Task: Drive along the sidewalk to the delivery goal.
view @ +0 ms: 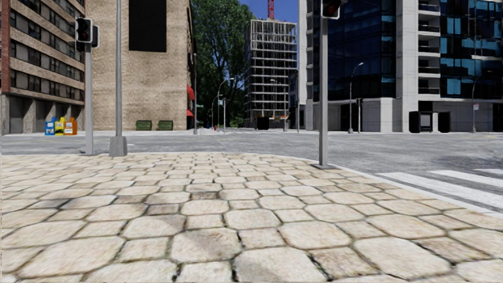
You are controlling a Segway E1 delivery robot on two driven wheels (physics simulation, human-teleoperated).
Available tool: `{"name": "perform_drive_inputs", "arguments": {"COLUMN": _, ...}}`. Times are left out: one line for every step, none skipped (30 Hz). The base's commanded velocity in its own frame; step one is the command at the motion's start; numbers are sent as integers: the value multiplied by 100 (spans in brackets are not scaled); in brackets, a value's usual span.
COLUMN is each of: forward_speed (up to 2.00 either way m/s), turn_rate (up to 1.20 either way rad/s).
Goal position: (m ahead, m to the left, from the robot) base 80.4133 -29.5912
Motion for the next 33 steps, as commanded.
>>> {"name": "perform_drive_inputs", "arguments": {"forward_speed": 200, "turn_rate": -101}}
{"name": "perform_drive_inputs", "arguments": {"forward_speed": 200, "turn_rate": -101}}
{"name": "perform_drive_inputs", "arguments": {"forward_speed": 200, "turn_rate": -101}}
{"name": "perform_drive_inputs", "arguments": {"forward_speed": 200, "turn_rate": -101}}
{"name": "perform_drive_inputs", "arguments": {"forward_speed": 200, "turn_rate": -101}}
{"name": "perform_drive_inputs", "arguments": {"forward_speed": 200, "turn_rate": -101}}
{"name": "perform_drive_inputs", "arguments": {"forward_speed": 200, "turn_rate": -101}}
{"name": "perform_drive_inputs", "arguments": {"forward_speed": 200, "turn_rate": -101}}
{"name": "perform_drive_inputs", "arguments": {"forward_speed": 200, "turn_rate": -101}}
{"name": "perform_drive_inputs", "arguments": {"forward_speed": 200, "turn_rate": -101}}
{"name": "perform_drive_inputs", "arguments": {"forward_speed": 200, "turn_rate": -101}}
{"name": "perform_drive_inputs", "arguments": {"forward_speed": 200, "turn_rate": -101}}
{"name": "perform_drive_inputs", "arguments": {"forward_speed": 200, "turn_rate": -101}}
{"name": "perform_drive_inputs", "arguments": {"forward_speed": 200, "turn_rate": -101}}
{"name": "perform_drive_inputs", "arguments": {"forward_speed": 200, "turn_rate": -101}}
{"name": "perform_drive_inputs", "arguments": {"forward_speed": 200, "turn_rate": -101}}
{"name": "perform_drive_inputs", "arguments": {"forward_speed": 200, "turn_rate": -101}}
{"name": "perform_drive_inputs", "arguments": {"forward_speed": 200, "turn_rate": -101}}
{"name": "perform_drive_inputs", "arguments": {"forward_speed": 200, "turn_rate": -101}}
{"name": "perform_drive_inputs", "arguments": {"forward_speed": 200, "turn_rate": -101}}
{"name": "perform_drive_inputs", "arguments": {"forward_speed": 200, "turn_rate": -101}}
{"name": "perform_drive_inputs", "arguments": {"forward_speed": 200, "turn_rate": -101}}
{"name": "perform_drive_inputs", "arguments": {"forward_speed": 200, "turn_rate": -101}}
{"name": "perform_drive_inputs", "arguments": {"forward_speed": 200, "turn_rate": -101}}
{"name": "perform_drive_inputs", "arguments": {"forward_speed": 200, "turn_rate": -101}}
{"name": "perform_drive_inputs", "arguments": {"forward_speed": 200, "turn_rate": -101}}
{"name": "perform_drive_inputs", "arguments": {"forward_speed": 200, "turn_rate": -101}}
{"name": "perform_drive_inputs", "arguments": {"forward_speed": 200, "turn_rate": -101}}
{"name": "perform_drive_inputs", "arguments": {"forward_speed": 200, "turn_rate": -101}}
{"name": "perform_drive_inputs", "arguments": {"forward_speed": 200, "turn_rate": -101}}
{"name": "perform_drive_inputs", "arguments": {"forward_speed": 200, "turn_rate": -101}}
{"name": "perform_drive_inputs", "arguments": {"forward_speed": 200, "turn_rate": -101}}
{"name": "perform_drive_inputs", "arguments": {"forward_speed": 200, "turn_rate": -101}}
